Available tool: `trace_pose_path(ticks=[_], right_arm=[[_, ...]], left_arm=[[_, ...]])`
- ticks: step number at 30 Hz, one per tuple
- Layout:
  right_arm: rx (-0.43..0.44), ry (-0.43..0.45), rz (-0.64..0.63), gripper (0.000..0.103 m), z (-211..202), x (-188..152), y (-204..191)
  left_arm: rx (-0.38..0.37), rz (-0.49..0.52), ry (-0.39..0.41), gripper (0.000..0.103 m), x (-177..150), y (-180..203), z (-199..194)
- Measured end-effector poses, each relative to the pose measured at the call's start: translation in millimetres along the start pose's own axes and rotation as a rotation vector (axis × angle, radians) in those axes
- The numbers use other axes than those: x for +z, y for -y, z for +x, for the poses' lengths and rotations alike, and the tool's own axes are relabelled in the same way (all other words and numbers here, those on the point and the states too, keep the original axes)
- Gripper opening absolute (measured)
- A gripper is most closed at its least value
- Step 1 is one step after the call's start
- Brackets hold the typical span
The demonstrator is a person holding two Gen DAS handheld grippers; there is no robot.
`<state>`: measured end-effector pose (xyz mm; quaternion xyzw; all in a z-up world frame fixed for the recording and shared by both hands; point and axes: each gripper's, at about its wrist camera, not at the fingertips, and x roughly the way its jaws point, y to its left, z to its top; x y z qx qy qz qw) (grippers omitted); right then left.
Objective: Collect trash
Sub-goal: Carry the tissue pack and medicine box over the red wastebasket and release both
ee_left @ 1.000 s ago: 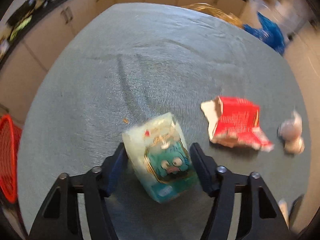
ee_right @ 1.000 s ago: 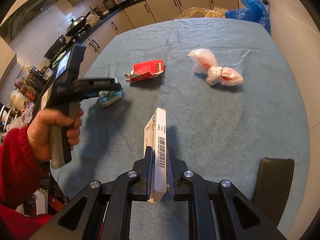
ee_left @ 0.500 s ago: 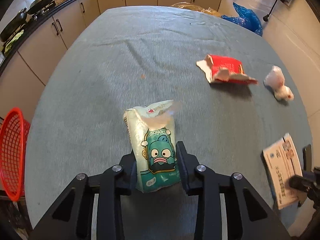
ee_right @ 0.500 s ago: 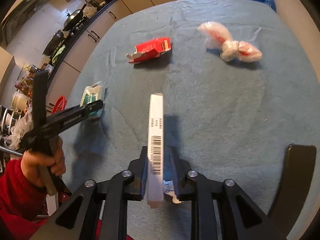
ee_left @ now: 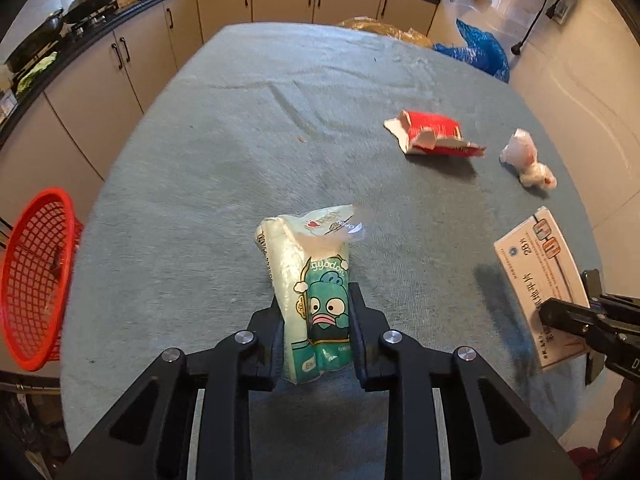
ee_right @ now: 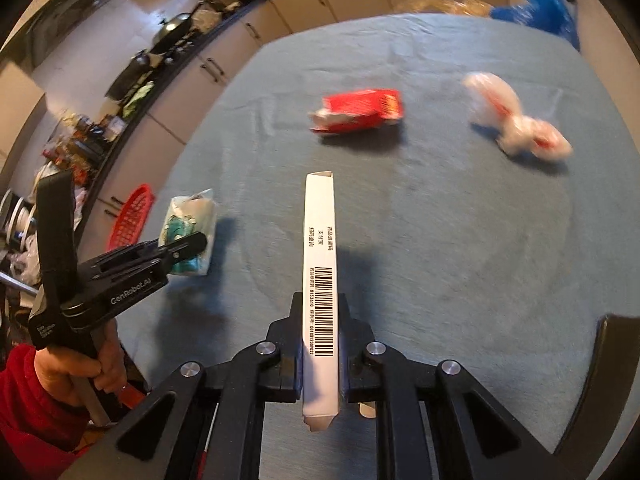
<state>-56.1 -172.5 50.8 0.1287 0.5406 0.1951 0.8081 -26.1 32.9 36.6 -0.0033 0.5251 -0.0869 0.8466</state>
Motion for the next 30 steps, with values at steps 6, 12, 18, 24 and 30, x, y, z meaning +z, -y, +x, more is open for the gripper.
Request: trace_pose_path(ticks=[6,12,18,24,30], right_arm=[[0.03,-0.014,-0.06,0.014,10,2,-28],[0.053,-0.021,-0.102,0.014,18,6,-51],[0.064,-0.021,-0.12,0.014,21,5,-70],[0.07,-0.013,-0.132,0.014,22,7,-86],[0.075,-0.014,-0.141,0.014,25,9,-97]], left_arm=[[0.027,-0.013,0.041,0.026,-5,-15,-26],[0.043,-0.024,0.063,0.026,-12,-30,-45],[0.049,-0.033,0.081,0.026,-17,-40,-57],[0.053,-0.033,0.101,0.026,-19,-49,-67],[0.06,-0.047,0.117,0.026,-21,-61,-75]])
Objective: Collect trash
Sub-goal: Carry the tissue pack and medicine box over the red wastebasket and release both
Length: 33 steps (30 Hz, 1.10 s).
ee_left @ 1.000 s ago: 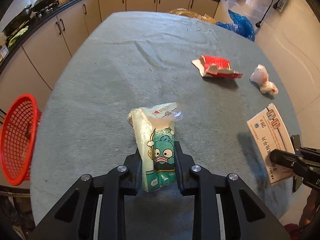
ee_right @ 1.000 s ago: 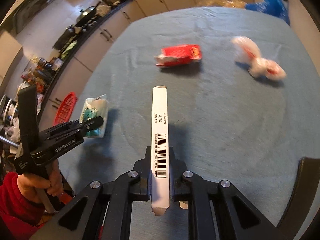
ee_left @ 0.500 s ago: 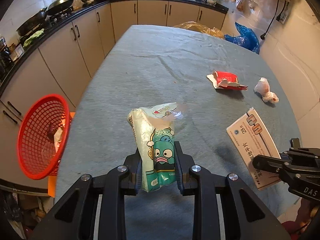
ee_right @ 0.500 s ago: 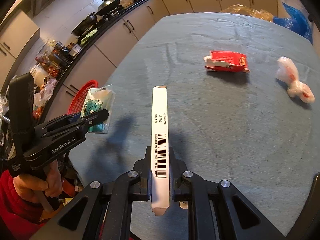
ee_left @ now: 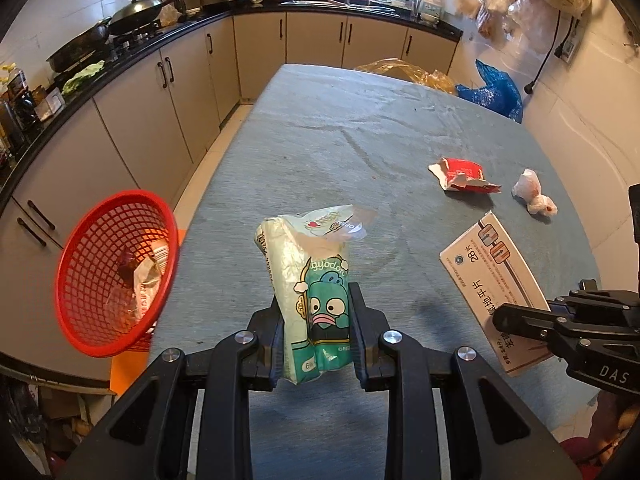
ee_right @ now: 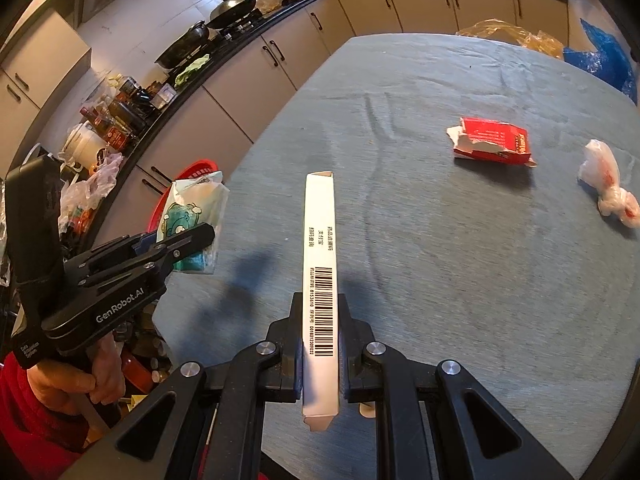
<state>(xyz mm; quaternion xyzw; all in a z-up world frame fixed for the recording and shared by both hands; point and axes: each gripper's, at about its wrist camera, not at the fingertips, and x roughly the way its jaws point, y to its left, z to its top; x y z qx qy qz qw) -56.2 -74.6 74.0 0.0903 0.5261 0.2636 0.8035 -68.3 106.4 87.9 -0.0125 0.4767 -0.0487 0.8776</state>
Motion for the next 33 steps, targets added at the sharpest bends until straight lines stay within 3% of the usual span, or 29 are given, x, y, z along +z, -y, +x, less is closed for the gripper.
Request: trace_pose_path(ticks=[15,33], right_arm=[[0.022,-0.019,-0.049,0.014,15,7,-31],[0.063,-0.045,-0.197,0.014,39,31,-95]], left_arm=[[0.031,-0.081,0.031,0.026,-13,-46,-19],[0.111,-0.223,0.081,0.026,-32,-118,-48]])
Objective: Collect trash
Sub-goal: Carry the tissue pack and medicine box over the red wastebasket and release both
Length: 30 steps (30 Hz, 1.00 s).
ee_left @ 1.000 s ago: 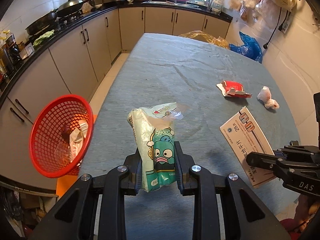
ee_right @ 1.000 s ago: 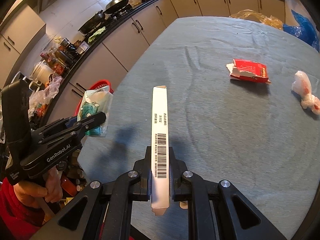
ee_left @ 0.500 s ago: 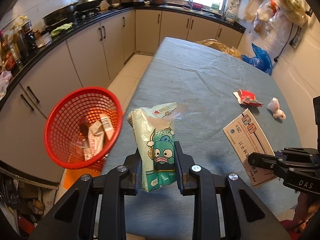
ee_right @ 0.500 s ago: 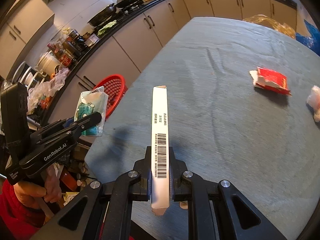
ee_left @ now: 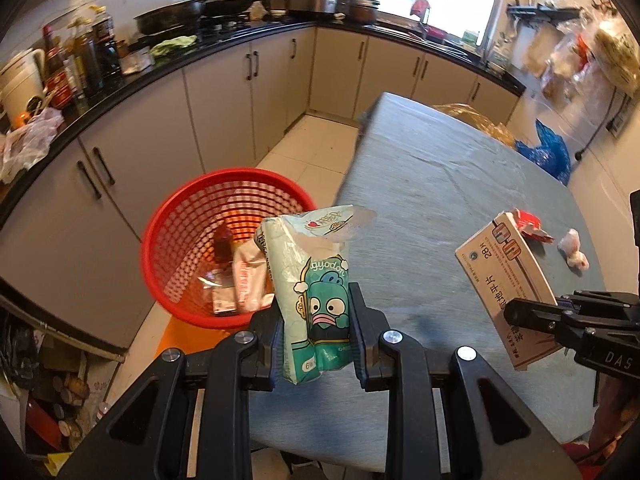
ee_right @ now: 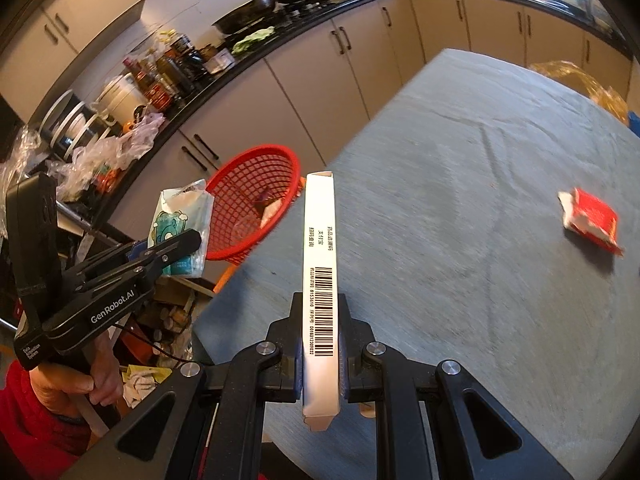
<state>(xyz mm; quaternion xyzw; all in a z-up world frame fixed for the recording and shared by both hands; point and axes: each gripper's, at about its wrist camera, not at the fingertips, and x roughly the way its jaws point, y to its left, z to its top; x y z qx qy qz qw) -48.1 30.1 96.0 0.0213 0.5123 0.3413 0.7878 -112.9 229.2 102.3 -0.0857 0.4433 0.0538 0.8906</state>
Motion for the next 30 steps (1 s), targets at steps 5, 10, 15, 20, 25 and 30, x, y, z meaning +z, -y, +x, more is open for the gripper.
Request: trace_pose_path(ticks=[5,10,15,20,25,30], right_arm=[[0.008,-0.005,-0.033,0.014,9,15,-19],[0.02,-0.013,-0.057,0.014,20,31,-37],[0.032,-0.016,-0.065,0.014,30,44,-52],[0.037,-0.025,-0.063,0.014,41,54,-65],[0.04,-0.038,-0.051,0.014,53,68,-76],[0.044,-0.064,-0.036,0.014,74,88,-87]], left_arm=[[0.019,-0.039,0.01,0.026,1,-25,-4],[0.029,-0.064,0.021,0.026,4,-47,-7],[0.03,-0.074,0.02,0.026,9,-64,-4],[0.019,-0.077,0.015,0.026,13,-74,2],[0.008,-0.079,0.009,0.026,21,-84,10],[-0.027,-0.078,-0.012,0.026,33,-87,24]])
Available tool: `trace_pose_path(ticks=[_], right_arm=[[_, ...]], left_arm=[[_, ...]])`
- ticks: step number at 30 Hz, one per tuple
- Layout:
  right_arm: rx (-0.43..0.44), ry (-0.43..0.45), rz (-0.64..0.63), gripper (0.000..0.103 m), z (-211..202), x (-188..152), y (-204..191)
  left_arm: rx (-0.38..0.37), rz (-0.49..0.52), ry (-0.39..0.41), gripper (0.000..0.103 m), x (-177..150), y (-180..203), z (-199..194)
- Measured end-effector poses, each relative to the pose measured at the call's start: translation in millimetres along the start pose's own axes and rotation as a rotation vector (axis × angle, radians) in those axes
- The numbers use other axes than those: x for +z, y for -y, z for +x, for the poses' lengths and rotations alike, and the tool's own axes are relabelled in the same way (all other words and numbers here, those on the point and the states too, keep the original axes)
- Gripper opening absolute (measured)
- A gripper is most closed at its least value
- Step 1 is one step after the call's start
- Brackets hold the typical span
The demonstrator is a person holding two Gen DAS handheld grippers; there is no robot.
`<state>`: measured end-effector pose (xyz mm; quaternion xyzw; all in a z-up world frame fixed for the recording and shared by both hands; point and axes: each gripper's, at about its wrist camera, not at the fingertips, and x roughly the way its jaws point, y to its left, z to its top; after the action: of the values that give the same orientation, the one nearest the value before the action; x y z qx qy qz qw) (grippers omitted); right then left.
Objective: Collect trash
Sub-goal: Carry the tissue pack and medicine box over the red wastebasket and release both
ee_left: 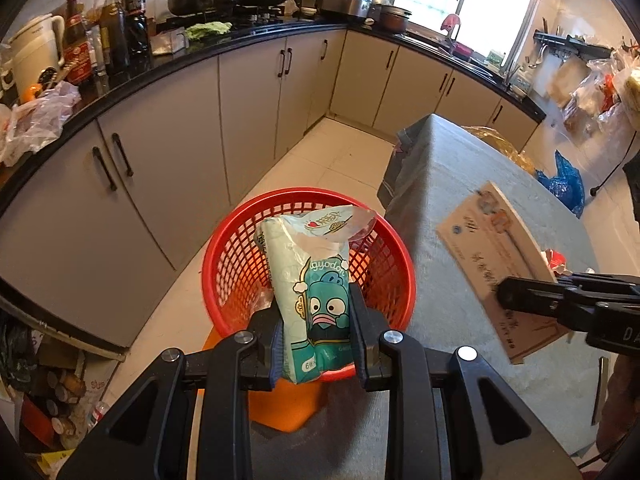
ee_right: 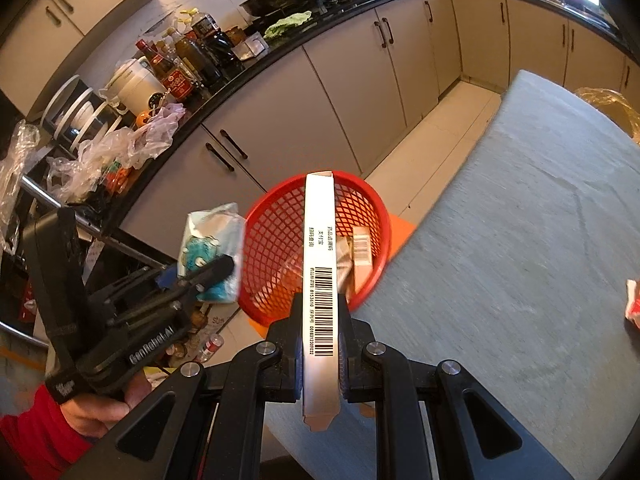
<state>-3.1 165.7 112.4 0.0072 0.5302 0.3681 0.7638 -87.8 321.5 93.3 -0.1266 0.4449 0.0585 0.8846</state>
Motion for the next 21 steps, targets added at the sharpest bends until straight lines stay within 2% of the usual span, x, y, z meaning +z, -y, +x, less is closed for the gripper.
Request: trace_pose_path(ticks=[7,15,17,18,19,21], right_arm=[[0.003,-0.032,0.046,0.014,39,25,-1],[-0.025,-0.048,0.076,0.016,69,46,5],[-0.027,-0.055,0.085,0.022,74,51,4],[-0.024,-0.053,0.087,0.031,74,53,4],[-0.025,-0.046,0.087,0.034,72,54,3],[-0.024,-0.021,0.087,0.034,63,54,2]], left_arm=[[-0.047,-0.042,-0.056,0.027,8,-9,28],[-0.038,-0.043,-0.049,0.029,22,-16,36],[-0.035,-0.055,-0.039,0.034,23,-19,34],[-0.034,-0.06,-0.038,0.036,24,-21,34],[-0.032,-0.066,-0.039,0.036,24,-23,33],[-0.03,-0.07,-0.038,0.036,23,-26,30]])
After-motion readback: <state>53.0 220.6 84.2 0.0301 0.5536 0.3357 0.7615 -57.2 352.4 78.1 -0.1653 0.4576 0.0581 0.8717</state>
